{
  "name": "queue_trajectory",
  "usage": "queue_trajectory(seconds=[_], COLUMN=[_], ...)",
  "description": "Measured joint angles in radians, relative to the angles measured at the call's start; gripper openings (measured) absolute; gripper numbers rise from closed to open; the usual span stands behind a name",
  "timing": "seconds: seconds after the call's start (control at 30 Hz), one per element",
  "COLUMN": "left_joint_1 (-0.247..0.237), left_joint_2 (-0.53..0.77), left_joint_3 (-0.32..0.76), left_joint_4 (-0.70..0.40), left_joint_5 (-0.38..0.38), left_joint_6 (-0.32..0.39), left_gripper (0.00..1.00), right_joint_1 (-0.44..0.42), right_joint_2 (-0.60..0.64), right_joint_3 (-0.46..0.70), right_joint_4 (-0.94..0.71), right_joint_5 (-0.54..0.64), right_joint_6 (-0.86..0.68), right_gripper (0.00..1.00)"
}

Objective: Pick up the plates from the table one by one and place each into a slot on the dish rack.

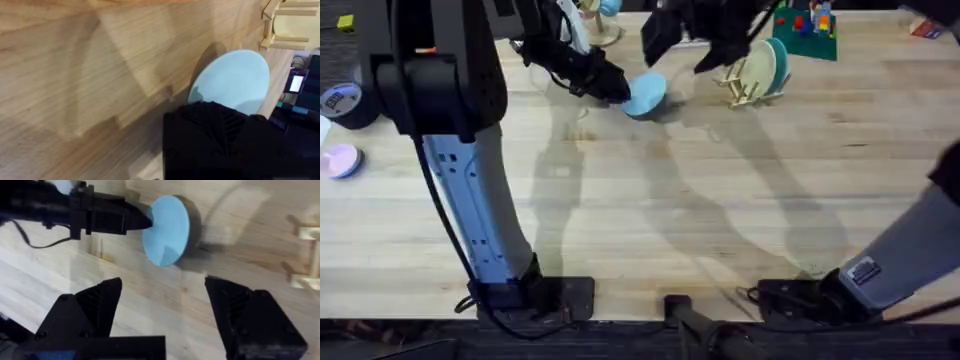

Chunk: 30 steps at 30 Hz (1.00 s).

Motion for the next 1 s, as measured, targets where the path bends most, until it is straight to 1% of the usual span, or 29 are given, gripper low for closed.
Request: queue_trajectory(seconds=[0.2,0.43,0.8,1.0], left_joint_1=[0.000,0.000,0.000,0.000], left_joint_2=[0.000,0.000,0.000,0.000], left_joint_3=[0.000,0.000,0.000,0.000], left_joint_4=[0.000,0.000,0.000,0.000], left_joint_5=[0.000,0.000,0.000,0.000], left_joint_6=[0.000,0.000,0.000,0.000], left_gripper=[0.041,0.041,0.041,0.041], right_joint_1=[0.034,0.039,0.039,0.040], right_joint_2=[0.090,0.168,0.221,0.254], right_joint_3=[0.000,0.000,0.000,0.000], right_joint_4=[0.046,0.103,0.166,0.185], right_joint_5=[-0.004,-0.004,-0.004,-0.004], right_joint_6=[0.035,0.061,0.114,0.214], right_gripper=[0.995,0.993,0.993,0.993])
